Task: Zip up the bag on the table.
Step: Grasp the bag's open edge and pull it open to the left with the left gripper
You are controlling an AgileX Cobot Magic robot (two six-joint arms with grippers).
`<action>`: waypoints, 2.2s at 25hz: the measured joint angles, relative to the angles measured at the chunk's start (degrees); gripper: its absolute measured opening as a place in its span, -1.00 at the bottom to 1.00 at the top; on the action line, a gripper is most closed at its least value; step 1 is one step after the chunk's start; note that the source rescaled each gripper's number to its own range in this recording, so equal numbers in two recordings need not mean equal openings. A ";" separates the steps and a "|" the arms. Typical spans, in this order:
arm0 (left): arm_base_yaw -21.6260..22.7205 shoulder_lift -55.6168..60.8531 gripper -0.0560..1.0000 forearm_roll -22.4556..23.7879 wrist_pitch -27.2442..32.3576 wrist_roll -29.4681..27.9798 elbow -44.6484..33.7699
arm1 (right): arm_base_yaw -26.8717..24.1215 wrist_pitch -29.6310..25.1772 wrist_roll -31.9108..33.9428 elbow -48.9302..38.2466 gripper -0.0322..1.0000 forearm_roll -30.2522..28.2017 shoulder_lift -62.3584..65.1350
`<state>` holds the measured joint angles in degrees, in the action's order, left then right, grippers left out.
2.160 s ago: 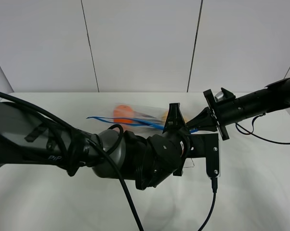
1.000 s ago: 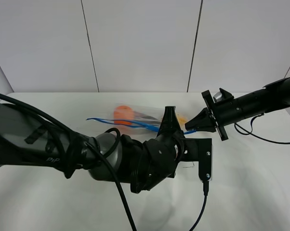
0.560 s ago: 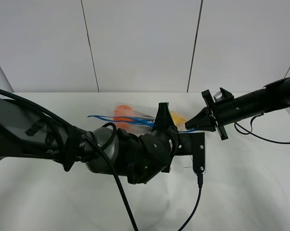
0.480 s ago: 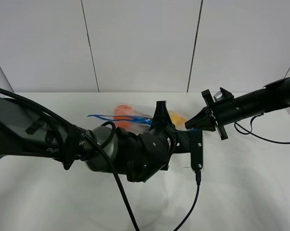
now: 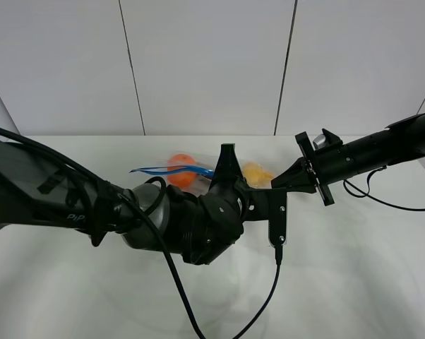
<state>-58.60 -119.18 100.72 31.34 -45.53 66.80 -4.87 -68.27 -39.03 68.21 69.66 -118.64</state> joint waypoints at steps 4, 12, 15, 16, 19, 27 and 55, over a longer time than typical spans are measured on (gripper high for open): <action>0.00 0.00 -0.89 0.00 1.09 0.48 -0.10 | 0.00 -0.05 0.00 0.00 -0.94 -0.38 0.00; 0.00 0.17 -0.89 -0.51 2.86 1.50 -2.59 | 0.00 -0.10 0.00 0.00 -0.94 -1.29 0.00; 0.30 1.30 -0.89 -1.73 2.91 1.50 -3.06 | 0.00 -0.10 0.00 0.00 -0.94 -1.62 0.00; 0.34 1.70 -0.89 -1.98 2.99 1.50 -3.25 | 0.00 -0.16 0.00 0.00 -0.94 -1.75 0.00; 0.84 2.76 -0.89 -2.27 3.58 1.50 -3.98 | 0.00 -0.39 0.00 0.00 -0.94 -1.75 0.00; 1.14 4.85 -0.89 -2.72 6.10 1.50 -7.53 | 0.00 -0.98 0.00 0.00 -0.94 -2.37 0.00; 9.77 7.13 -0.89 -4.34 5.55 1.50 -10.61 | 0.00 -1.14 0.00 0.00 -0.94 -3.04 0.00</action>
<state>-48.82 -112.04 96.39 36.90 -44.04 56.19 -4.87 -69.41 -39.03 68.21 66.62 -118.64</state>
